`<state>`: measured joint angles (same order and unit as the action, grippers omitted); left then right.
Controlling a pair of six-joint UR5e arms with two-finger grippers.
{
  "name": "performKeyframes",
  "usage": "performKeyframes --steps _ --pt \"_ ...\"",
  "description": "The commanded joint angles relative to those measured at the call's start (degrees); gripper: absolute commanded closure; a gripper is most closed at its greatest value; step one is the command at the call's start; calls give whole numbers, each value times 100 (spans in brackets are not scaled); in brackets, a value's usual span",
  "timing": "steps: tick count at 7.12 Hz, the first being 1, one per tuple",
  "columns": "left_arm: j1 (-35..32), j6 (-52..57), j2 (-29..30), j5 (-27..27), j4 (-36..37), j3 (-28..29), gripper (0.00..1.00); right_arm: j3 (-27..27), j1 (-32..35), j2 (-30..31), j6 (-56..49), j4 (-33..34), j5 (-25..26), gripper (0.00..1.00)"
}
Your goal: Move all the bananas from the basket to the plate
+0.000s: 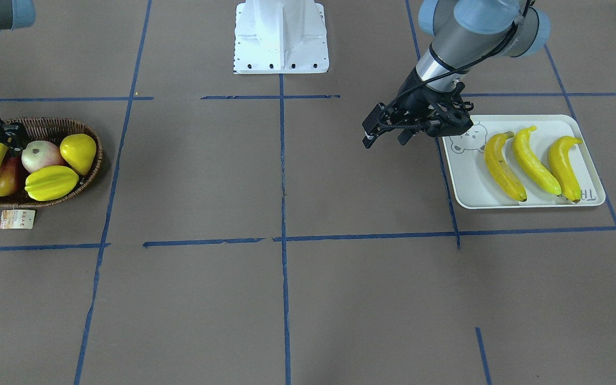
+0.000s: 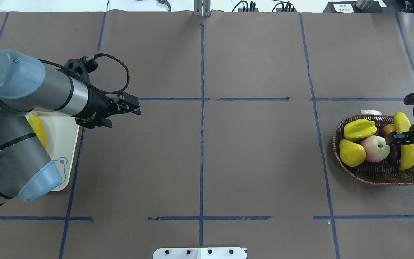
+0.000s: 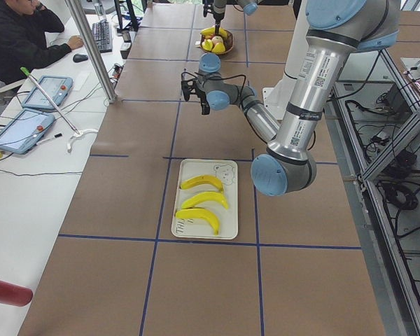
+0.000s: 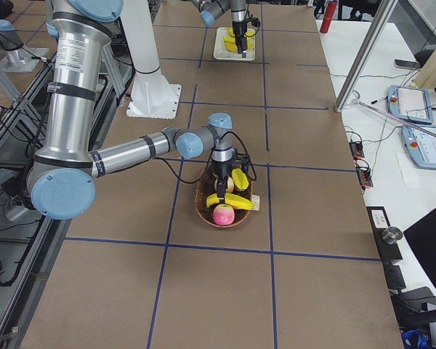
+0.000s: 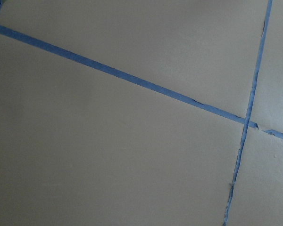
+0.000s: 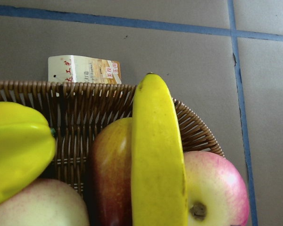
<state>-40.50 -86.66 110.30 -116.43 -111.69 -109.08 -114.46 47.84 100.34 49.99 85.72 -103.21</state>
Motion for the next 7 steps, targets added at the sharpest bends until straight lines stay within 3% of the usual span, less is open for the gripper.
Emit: performKeyframes --steps 1,2,3,4,7 --pt "7 0 9 7 -2 0 0 -6 -20 12 -24 6 -68 67" --pt "68 0 0 24 -2 0 0 -6 -20 12 -25 6 -77 85" --pt "103 -9 9 24 -2 0 0 -15 -20 20 -25 6 -112 94" --pt "103 -122 44 33 -2 -8 0 -198 -3 38 -25 58 -173 97" --pt "112 -298 62 85 -2 -70 0 -1645 611 363 -51 416 -208 99"
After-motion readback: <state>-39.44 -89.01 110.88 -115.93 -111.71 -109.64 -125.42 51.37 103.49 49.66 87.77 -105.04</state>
